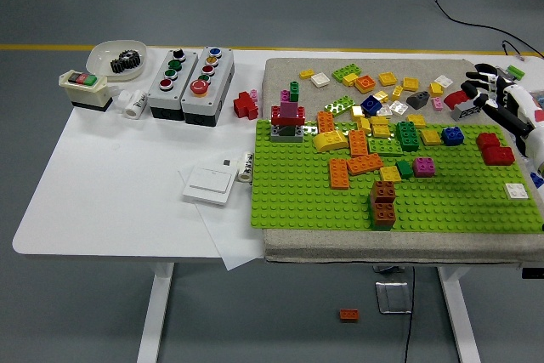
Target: Pick up the brick,pile it on top of brick,press brick,pick up the brick,pile it on top of brick,press brick
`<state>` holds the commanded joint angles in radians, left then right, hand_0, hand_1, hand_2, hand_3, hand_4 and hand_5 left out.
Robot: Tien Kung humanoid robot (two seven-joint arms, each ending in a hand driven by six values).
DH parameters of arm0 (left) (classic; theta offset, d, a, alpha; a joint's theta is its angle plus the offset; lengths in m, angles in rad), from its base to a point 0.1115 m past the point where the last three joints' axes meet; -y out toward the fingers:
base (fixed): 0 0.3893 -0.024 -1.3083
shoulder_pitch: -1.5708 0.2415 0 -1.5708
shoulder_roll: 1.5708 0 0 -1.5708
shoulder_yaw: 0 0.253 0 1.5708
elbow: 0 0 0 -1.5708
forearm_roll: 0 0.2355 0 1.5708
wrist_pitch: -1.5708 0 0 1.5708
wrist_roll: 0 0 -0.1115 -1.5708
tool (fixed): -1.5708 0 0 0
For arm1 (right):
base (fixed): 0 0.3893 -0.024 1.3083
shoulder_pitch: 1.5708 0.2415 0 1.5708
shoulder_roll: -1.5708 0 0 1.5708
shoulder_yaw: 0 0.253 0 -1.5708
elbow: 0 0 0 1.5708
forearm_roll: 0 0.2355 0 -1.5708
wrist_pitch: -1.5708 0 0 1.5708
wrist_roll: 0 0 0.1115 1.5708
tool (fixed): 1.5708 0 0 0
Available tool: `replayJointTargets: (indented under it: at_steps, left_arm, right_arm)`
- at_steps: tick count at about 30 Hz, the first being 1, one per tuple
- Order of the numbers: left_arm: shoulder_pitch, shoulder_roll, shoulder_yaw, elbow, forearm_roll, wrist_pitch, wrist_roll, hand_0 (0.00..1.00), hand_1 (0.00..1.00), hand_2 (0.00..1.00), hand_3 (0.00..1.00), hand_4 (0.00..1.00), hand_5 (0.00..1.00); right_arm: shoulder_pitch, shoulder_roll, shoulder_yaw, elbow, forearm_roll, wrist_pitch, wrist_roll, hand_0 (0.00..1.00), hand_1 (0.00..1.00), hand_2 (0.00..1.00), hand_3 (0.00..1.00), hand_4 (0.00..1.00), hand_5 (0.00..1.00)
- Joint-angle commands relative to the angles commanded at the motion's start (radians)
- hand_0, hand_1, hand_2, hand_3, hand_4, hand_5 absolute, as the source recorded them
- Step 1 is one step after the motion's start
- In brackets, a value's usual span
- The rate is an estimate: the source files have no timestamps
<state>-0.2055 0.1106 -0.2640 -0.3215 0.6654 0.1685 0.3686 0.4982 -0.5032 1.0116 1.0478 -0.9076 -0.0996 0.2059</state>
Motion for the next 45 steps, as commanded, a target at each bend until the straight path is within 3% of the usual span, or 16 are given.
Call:
replayJointTargets:
  at_steps: [4, 11, 45]
  left_arm:
    - [-0.001, -0.001, 0.002, -0.001, -0.003, 0.002, -0.001, 0.874, 0.818, 0.817, 0.615, 0.707, 0.674]
    - [0.002, -0.001, 0.005, -0.001, -0.011, 0.004, -0.005, 0.876, 0.818, 0.817, 0.615, 0.707, 0.674]
    - [0.001, 0.001, 0.001, -0.002, 0.004, 0.003, -0.001, 0.874, 0.817, 0.816, 0.613, 0.702, 0.678]
  right_arm:
    - [-0.004, 0.0, 0.008, -0.015, 0.123, 0.013, 0.017, 0.86, 0.816, 0.845, 0.853, 0.998, 0.916]
    - [-0.01, 0.002, 0.013, -0.027, 0.165, 0.022, 0.034, 0.865, 0.815, 0.84, 0.851, 0.998, 0.975]
    - [-0.019, 0.006, 0.013, -0.041, 0.169, 0.04, 0.032, 0.87, 0.813, 0.837, 0.847, 0.998, 0.994]
